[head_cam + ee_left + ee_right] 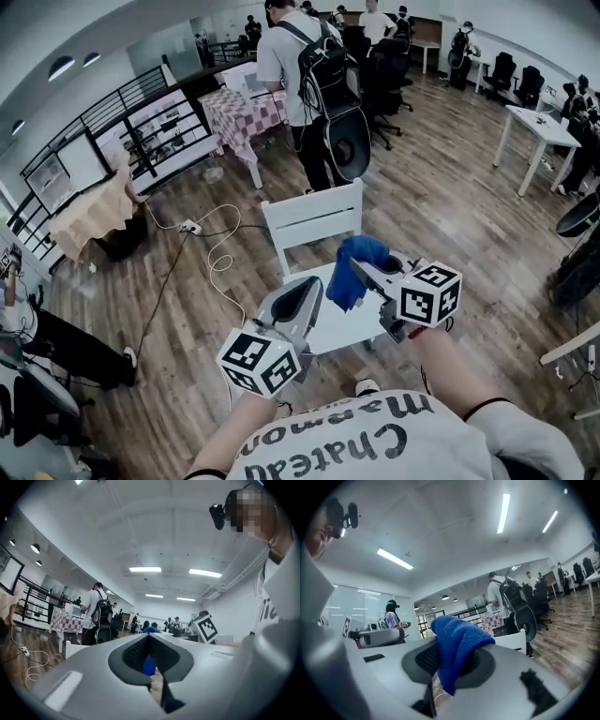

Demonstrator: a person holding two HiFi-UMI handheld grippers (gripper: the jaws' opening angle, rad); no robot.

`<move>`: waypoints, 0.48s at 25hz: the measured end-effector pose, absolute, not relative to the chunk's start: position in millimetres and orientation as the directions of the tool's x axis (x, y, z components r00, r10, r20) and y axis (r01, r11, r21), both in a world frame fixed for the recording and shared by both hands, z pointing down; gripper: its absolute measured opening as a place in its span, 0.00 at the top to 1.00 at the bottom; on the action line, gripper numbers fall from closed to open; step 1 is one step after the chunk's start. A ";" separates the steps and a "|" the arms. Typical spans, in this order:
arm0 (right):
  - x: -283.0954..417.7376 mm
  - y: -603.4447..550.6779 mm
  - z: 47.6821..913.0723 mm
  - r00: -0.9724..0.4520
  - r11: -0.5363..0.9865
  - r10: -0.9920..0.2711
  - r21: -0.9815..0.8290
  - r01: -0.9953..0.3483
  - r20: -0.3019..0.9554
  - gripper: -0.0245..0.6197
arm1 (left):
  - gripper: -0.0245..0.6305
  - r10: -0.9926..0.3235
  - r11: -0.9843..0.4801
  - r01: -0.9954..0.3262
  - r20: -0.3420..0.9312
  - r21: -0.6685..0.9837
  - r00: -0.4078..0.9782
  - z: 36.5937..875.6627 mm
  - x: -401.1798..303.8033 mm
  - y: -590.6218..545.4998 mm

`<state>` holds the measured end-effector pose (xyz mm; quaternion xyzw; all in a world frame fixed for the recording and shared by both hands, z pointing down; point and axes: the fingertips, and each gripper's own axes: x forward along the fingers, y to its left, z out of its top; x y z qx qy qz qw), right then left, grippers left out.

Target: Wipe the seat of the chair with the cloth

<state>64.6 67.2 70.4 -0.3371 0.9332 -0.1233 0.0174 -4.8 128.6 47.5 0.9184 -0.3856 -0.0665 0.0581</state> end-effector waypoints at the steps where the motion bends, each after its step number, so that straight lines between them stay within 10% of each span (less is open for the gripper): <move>1: 63.4 71.6 68.4 -0.769 0.743 -0.636 -0.217 -0.633 0.064 0.86 | 0.95 -0.722 -0.691 -0.703 -0.106 0.168 0.684 41.3 -10.6 133.2; 12: 60.3 114.5 68.6 -0.706 0.694 -0.699 -0.129 -0.708 0.115 0.86 | 0.95 -0.709 -0.703 -0.689 -0.099 0.177 0.698 41.2 -5.3 180.3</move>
